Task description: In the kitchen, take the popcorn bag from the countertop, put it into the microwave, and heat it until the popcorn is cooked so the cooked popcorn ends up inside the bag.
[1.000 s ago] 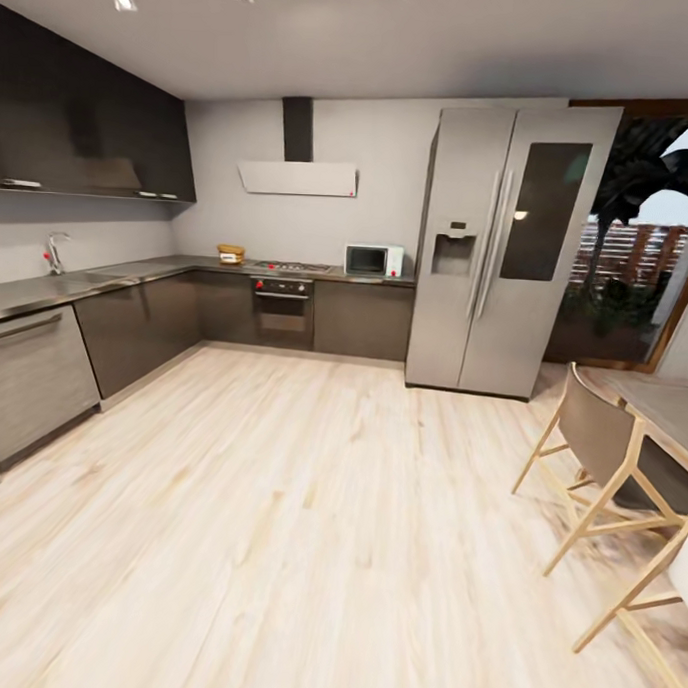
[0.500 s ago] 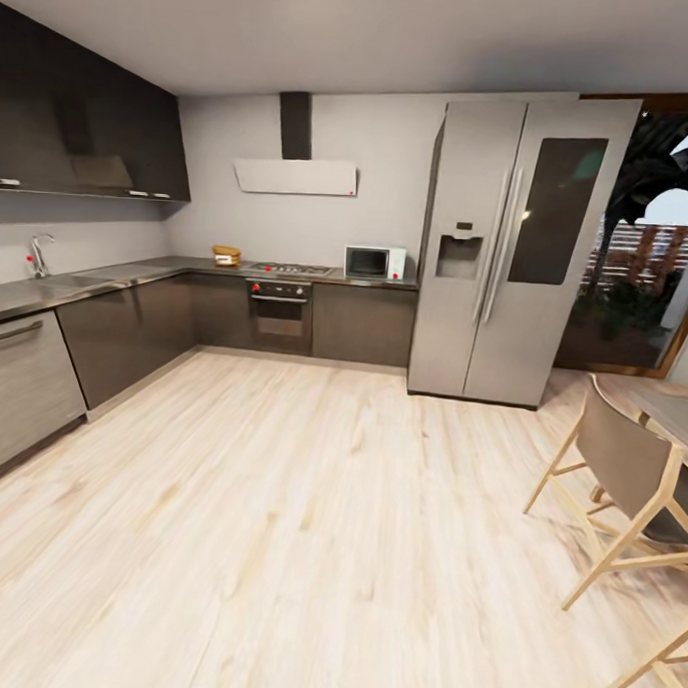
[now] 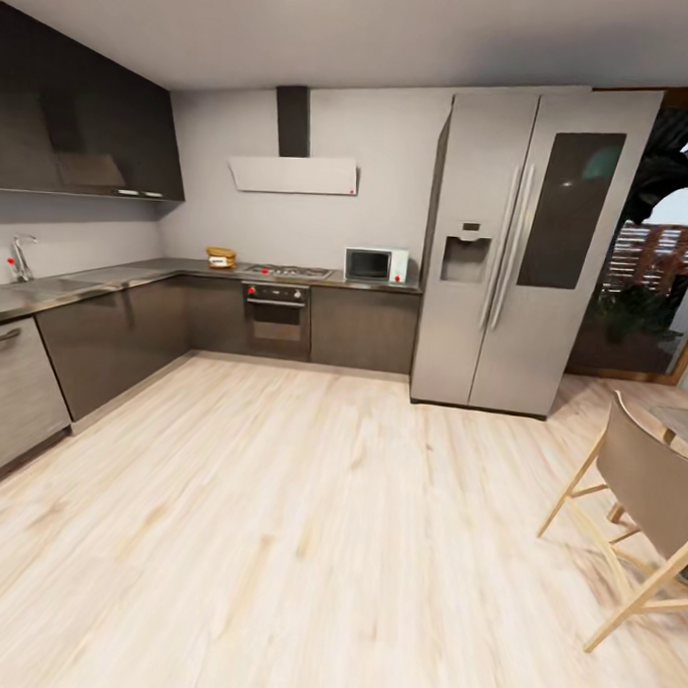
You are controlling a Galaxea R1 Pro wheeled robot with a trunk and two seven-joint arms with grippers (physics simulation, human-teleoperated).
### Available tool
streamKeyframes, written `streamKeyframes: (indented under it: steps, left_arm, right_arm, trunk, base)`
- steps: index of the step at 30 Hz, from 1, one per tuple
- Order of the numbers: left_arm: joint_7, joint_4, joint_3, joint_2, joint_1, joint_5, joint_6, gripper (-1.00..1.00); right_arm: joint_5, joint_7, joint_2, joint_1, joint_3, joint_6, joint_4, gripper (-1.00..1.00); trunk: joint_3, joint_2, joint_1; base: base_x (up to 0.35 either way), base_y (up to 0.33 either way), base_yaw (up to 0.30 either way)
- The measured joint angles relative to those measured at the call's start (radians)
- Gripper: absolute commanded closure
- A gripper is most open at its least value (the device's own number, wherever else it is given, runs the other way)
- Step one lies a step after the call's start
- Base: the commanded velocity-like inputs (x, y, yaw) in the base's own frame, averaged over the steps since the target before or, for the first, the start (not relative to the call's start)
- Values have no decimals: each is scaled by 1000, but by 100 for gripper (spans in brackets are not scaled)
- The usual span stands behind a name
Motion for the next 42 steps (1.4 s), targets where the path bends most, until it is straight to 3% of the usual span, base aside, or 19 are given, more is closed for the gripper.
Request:
streamKeyframes:
  steps: [42]
  left_arm:
    - [0,0,0,0,0,0,0,-100]
  right_arm:
    - [0,0,0,0,0,0,0,-100]
  trunk:
    - [0,0,0]
  base:
    - [340,0,0]
